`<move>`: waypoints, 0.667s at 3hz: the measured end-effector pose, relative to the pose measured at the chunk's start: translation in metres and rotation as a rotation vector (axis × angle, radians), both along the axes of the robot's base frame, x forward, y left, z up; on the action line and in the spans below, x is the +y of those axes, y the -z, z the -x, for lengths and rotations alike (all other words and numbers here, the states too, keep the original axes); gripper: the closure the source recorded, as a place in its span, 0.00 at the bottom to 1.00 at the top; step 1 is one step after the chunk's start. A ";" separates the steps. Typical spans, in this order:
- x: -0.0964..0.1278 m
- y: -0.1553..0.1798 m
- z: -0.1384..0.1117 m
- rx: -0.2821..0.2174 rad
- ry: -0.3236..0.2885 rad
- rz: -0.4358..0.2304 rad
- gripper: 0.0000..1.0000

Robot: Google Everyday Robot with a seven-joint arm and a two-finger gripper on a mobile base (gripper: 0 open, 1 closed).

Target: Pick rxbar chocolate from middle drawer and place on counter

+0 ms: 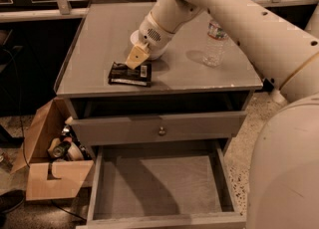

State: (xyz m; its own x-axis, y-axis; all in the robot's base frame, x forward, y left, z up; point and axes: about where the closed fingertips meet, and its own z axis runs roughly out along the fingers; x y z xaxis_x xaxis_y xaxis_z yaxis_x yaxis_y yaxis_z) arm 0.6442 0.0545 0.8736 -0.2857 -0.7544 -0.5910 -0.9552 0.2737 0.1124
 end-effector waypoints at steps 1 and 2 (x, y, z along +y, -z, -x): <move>0.000 0.000 0.000 0.000 0.000 0.000 0.34; 0.000 0.000 0.000 0.000 0.000 0.000 0.11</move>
Offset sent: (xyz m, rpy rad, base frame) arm 0.0000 0.0000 0.0000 0.0000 0.0000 0.0000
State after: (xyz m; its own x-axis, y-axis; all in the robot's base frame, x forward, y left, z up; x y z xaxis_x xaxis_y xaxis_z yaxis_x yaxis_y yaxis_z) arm 0.6442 0.0545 0.8736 -0.2857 -0.7544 -0.5910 -0.9552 0.2737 0.1125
